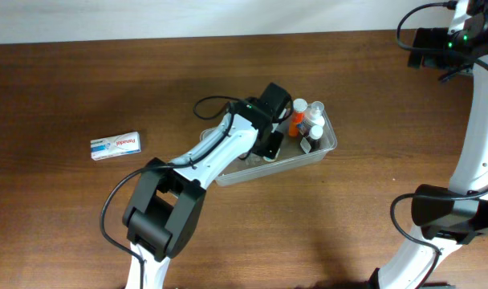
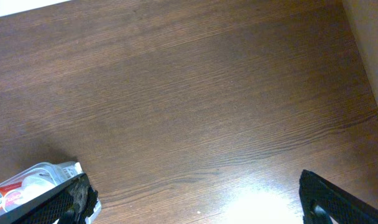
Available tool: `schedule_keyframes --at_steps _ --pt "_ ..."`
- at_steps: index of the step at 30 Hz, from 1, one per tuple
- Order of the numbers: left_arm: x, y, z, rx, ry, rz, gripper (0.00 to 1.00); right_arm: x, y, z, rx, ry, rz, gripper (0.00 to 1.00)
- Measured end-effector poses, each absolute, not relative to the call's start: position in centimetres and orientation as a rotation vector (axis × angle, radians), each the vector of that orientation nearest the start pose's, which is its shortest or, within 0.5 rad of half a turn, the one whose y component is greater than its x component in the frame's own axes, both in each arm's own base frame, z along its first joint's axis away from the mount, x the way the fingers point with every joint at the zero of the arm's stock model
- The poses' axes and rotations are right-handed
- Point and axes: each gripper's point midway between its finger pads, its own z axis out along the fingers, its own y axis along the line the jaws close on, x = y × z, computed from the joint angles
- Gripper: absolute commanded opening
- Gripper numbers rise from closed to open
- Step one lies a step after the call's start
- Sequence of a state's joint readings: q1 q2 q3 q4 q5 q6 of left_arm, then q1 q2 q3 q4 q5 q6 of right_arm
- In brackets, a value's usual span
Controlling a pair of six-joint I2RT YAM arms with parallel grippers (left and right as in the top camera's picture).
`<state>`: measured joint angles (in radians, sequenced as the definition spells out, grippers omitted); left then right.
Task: Pack container
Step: 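Lower the tin among the bottles and open the left gripper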
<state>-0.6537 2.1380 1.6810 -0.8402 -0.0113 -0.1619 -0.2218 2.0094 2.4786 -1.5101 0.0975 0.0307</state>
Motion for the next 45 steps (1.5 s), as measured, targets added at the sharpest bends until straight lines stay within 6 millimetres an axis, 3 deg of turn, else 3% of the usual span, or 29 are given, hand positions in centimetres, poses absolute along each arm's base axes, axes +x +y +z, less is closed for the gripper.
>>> schedule_keyframes --at_steps 25,29,39,45 --pt "37.9 -29.9 4.8 0.682 2.777 -0.202 0.01 43.3 -11.5 30.5 0.363 2.591 -0.195 0.98" --pt "37.3 -29.4 4.5 0.638 2.823 -0.196 0.01 43.3 -11.5 30.5 0.363 2.592 -0.195 0.98" --pt "35.7 -26.2 3.9 0.490 2.981 -0.122 0.02 43.3 -11.5 30.5 0.364 2.591 -0.195 0.98" --pt "35.7 -26.7 3.9 0.454 2.987 -0.164 0.02 43.3 -11.5 30.5 0.363 2.591 -0.195 0.98"
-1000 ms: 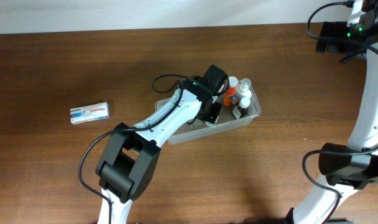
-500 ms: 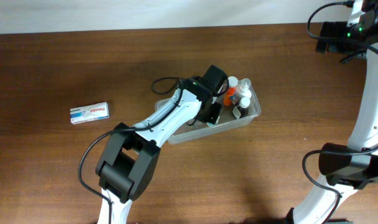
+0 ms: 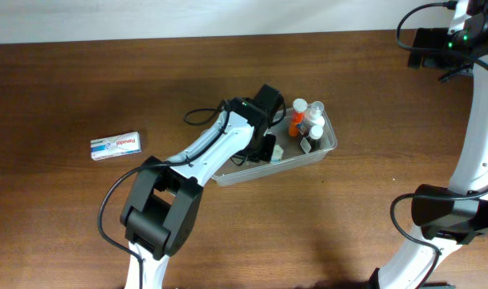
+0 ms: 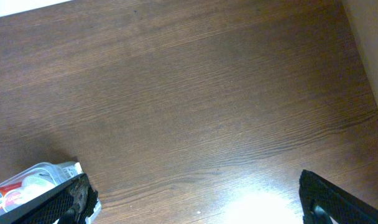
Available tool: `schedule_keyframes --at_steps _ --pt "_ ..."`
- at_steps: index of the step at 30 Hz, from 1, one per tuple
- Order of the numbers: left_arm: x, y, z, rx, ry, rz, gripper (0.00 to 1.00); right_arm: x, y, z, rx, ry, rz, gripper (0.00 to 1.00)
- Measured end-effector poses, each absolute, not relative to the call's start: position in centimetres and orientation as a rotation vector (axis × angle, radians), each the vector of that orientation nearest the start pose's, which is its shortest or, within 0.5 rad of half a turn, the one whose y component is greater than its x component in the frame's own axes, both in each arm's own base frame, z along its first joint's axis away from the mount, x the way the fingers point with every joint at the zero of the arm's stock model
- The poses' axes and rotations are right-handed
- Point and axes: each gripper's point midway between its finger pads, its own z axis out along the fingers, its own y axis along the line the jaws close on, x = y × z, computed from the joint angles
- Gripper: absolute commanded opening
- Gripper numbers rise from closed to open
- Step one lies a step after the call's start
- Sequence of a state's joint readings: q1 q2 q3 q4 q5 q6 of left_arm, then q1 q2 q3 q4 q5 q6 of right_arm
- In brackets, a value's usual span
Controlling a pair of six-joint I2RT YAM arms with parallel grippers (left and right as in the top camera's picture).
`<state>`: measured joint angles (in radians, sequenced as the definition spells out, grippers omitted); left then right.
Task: Pack container
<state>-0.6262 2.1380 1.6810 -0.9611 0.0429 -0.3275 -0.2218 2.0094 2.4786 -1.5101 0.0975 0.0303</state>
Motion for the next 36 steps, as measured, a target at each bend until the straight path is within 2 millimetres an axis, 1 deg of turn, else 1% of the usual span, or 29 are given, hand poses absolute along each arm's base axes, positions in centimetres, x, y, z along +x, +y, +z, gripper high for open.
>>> schedule_keyframes --at_steps 8,13,18,28,36 --pt "35.6 -27.9 4.0 0.457 2.972 -0.215 0.02 43.3 -11.5 30.5 0.363 2.591 -0.195 0.98" --pt "35.6 -29.8 4.3 0.496 2.921 -0.264 0.02 43.3 -11.5 30.5 0.363 2.592 -0.195 0.98" --pt "35.5 -31.3 4.5 0.511 2.890 -0.295 0.02 43.3 -11.5 30.5 0.363 2.592 -0.195 0.98" --pt "35.6 -32.7 4.9 0.511 2.867 -0.394 0.02 43.3 -11.5 30.5 0.364 2.591 -0.195 0.98" --pt "35.4 -33.2 5.0 0.521 2.870 -0.442 0.02 43.3 -11.5 30.5 0.363 2.591 -0.195 0.98"
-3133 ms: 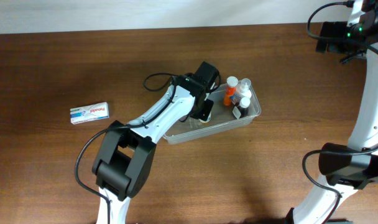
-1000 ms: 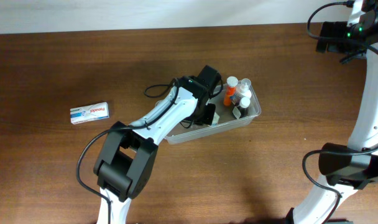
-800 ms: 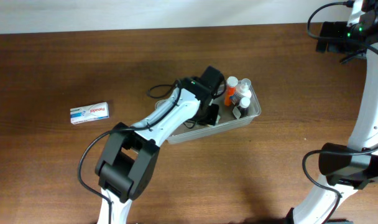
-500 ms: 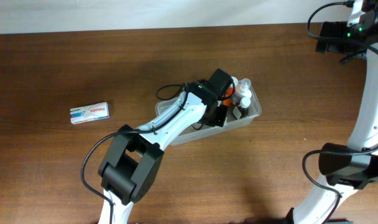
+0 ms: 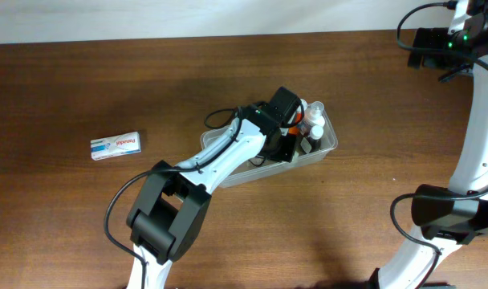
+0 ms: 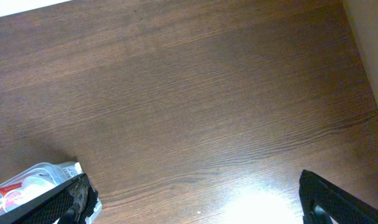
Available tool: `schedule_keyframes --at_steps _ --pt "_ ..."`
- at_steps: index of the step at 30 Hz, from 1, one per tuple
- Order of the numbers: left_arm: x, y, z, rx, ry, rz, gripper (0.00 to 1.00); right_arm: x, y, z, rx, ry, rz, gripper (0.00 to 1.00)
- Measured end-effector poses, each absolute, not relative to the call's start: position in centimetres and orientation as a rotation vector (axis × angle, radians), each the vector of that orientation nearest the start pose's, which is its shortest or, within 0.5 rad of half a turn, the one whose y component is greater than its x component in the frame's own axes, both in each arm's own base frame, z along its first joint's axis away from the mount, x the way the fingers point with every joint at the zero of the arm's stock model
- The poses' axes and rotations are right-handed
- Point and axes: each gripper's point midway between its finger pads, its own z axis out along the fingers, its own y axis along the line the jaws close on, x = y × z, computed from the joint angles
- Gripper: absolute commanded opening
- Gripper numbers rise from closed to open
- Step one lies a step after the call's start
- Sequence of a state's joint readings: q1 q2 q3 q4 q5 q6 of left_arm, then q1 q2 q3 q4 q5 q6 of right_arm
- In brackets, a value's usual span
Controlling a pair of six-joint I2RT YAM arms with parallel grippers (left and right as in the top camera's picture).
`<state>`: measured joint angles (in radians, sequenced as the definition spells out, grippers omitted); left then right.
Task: Pack container
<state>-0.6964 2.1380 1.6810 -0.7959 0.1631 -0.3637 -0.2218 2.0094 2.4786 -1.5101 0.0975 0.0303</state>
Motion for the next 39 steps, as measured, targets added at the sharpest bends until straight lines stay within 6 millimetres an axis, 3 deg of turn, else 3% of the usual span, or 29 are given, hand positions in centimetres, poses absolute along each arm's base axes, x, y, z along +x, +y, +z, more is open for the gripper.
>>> schedule_keyframes --at_steps 8,28,33,39 --pt "35.1 -34.5 5.5 0.539 2.856 -0.546 0.02 43.3 -11.5 30.5 0.364 2.591 -0.195 0.98" --pt "35.4 -35.3 5.9 0.548 2.825 -0.603 0.02 43.3 -11.5 30.5 0.363 2.592 -0.195 0.98" --pt "35.7 -34.7 5.8 0.530 2.838 -0.598 0.02 43.3 -11.5 30.5 0.364 2.591 -0.195 0.98" --pt "37.0 -32.6 6.2 0.464 2.852 -0.578 0.03 43.3 -11.5 30.5 0.364 2.591 -0.195 0.98"
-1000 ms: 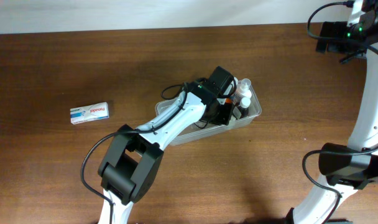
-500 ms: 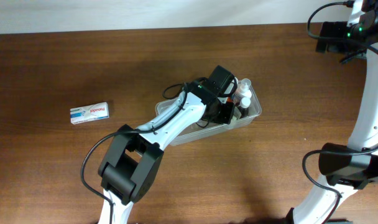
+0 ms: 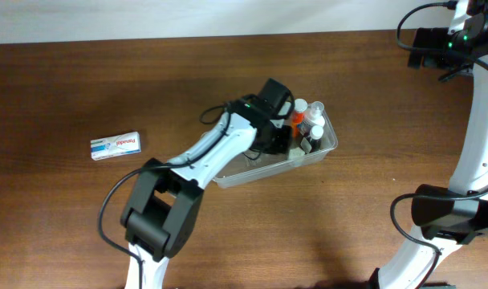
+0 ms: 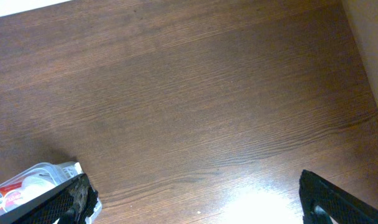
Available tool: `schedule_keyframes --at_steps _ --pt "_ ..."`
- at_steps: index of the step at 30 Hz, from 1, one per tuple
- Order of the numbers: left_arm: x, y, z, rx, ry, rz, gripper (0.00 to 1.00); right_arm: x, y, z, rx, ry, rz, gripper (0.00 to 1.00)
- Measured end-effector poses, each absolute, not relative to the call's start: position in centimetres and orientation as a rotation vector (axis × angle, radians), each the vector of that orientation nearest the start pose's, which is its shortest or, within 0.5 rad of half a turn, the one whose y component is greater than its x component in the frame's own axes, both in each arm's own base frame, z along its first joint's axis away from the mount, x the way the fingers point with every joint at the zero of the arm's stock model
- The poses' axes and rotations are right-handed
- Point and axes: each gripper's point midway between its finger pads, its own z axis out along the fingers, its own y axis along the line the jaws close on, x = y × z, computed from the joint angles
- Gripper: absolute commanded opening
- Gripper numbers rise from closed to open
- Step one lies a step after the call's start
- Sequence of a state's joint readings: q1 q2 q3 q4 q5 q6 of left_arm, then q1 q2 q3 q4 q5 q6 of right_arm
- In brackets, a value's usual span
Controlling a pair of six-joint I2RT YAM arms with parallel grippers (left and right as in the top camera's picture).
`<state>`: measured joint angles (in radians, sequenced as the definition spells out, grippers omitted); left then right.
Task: Pack container
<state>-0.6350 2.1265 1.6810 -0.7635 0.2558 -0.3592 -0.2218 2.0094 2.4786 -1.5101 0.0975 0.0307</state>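
A clear plastic container (image 3: 324,148) lies at the table's middle. An orange bottle (image 3: 295,123) and white bottles (image 3: 315,120) stand at its right end. My left gripper (image 3: 278,141) reaches down into the container just left of the bottles; its dark fingers blur together, so their state is unclear. A white and blue medicine box (image 3: 115,145) lies flat on the table far to the left. My right gripper (image 4: 195,196) hangs high at the back right (image 3: 430,42), open and holding nothing. A corner of the container (image 4: 27,180) shows by its left finger (image 4: 74,198).
The left arm's white links (image 3: 204,156) stretch from the front across the container's left part. The right arm's base (image 3: 449,213) stands at the right edge. A pale wall (image 4: 369,43) borders the table on the right.
My left gripper has shifted a little to the left and back inside the container, slightly away from the bottles. The box and the right arm are unmoved.
My left gripper was in the container's middle, then a little further left, then close against the bottles at the right end, and now a bit back from them. The medicine box stayed on the table at the left. The right gripper stayed open and still.
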Motion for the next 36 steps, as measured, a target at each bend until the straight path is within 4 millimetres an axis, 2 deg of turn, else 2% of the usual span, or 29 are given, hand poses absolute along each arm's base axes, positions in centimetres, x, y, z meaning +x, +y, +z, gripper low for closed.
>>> schedule_keyframes --at_steps 6,8,17,20,25,36 --pt "38.1 -29.4 8.9 0.405 2.822 -0.463 0.03 43.3 -11.5 30.5 0.364 2.591 -0.195 0.98" --pt "38.1 -28.4 9.3 0.397 2.823 -0.402 0.03 43.3 -11.5 30.5 0.363 2.591 -0.195 0.98" --pt "37.7 -24.1 8.5 0.364 2.871 -0.080 0.03 43.3 -11.5 30.5 0.364 2.591 -0.195 0.99" --pt "38.1 -22.8 8.5 0.351 2.853 0.031 0.03 43.3 -11.5 30.5 0.363 2.591 -0.195 0.99" --pt "39.0 -21.3 8.8 0.326 2.806 0.163 0.03 43.3 -11.5 30.5 0.364 2.591 -0.195 0.98" --pt "40.4 -19.7 9.2 0.292 2.745 0.284 0.03 43.3 -11.5 30.5 0.363 2.591 -0.195 0.98"
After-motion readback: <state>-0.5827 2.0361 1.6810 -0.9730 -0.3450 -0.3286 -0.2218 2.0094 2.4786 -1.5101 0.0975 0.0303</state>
